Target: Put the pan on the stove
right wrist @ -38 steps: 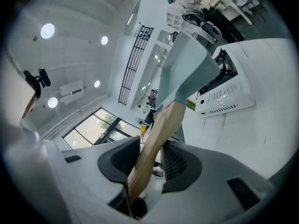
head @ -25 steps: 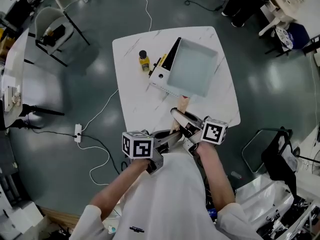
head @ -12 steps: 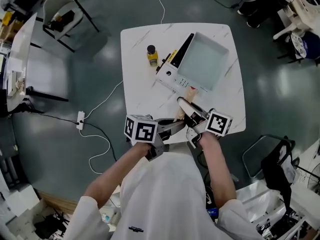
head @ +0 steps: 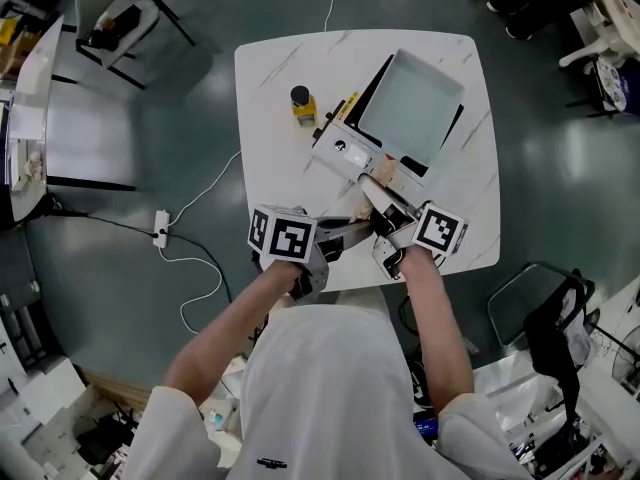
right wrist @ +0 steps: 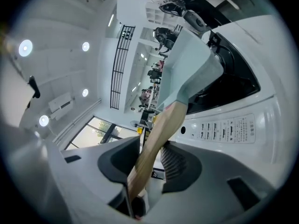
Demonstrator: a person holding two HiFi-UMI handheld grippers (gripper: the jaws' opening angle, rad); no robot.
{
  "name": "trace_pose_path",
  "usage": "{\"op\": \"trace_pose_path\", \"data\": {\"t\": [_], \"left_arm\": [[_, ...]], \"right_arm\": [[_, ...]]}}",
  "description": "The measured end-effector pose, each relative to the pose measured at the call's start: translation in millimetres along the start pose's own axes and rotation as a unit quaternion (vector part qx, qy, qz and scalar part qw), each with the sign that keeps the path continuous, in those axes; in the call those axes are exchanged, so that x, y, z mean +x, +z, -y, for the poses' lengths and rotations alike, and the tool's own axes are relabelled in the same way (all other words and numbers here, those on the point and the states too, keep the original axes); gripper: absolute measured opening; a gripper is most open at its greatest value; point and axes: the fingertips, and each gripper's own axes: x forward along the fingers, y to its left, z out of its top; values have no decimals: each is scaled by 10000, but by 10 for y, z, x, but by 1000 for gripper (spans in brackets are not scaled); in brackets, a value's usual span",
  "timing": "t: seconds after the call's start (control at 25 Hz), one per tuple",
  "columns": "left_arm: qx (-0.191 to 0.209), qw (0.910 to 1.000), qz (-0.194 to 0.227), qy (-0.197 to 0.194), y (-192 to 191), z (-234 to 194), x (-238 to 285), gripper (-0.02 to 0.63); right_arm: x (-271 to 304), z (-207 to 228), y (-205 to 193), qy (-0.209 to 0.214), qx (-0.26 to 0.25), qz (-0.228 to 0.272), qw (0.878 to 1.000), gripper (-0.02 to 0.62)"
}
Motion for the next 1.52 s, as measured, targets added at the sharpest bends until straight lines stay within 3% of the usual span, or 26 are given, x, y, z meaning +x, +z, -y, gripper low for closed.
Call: {"op": "trace_pose_path", "data": {"t": [0.36,0.76,1.12,1.24,1.52], "left_arm": [[-32,9997,-242,-52,198,-234,60,61],[-248,9990,-353,-82,169,-337,90,63],[-441,9986,-304,-33,129,-426,89,72],[-432,9986,-231,-181,149,-374,74,187],[-212,9998,2,-66,208,-359,-38,281]], "right_arm": [[183,212,162,-38,134,160,9998,143],[202,318,138,-48,447,279,9986,144],[187,401,84,-237,246,204,9992,156],[171,397,73,-215,162,180,9995,204],[27,447,53,-491,-17,182,9986,336]]}}
